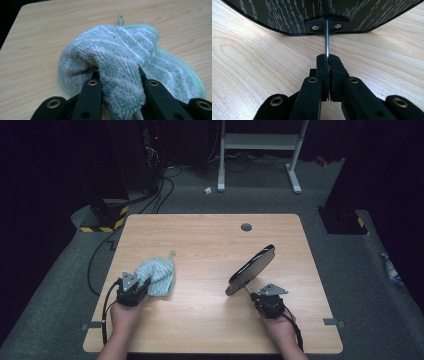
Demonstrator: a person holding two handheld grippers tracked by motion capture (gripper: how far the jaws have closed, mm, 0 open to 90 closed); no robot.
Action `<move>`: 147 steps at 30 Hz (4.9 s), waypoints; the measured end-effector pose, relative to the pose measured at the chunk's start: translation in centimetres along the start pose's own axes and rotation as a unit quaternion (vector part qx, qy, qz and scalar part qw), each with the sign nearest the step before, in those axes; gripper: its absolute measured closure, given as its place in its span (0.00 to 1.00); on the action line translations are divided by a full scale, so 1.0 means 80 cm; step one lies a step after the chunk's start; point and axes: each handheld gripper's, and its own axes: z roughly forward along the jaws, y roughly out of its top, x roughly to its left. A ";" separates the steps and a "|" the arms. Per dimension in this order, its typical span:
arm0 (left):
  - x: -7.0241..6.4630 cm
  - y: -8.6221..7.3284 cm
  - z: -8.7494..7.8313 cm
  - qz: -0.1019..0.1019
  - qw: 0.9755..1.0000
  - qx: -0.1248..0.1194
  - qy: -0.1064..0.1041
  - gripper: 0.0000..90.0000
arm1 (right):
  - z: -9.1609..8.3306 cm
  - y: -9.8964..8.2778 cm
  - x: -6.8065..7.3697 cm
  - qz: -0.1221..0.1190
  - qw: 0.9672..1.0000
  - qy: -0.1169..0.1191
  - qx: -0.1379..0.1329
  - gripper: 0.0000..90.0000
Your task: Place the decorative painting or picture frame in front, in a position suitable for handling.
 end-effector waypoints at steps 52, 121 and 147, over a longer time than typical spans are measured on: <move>-0.045 -0.019 -0.084 0.003 0.999 -0.023 -0.033 0.43 | 0.003 0.003 0.004 -0.002 1.000 0.000 0.001 0.64; -0.286 0.044 0.044 0.119 0.967 -0.014 -0.226 0.85 | -0.044 -0.013 0.007 0.037 0.998 -0.029 -0.048 0.52; -0.200 0.022 0.021 0.121 0.984 0.019 -0.132 0.59 | -0.065 -0.024 0.026 0.063 0.995 0.015 -0.072 0.33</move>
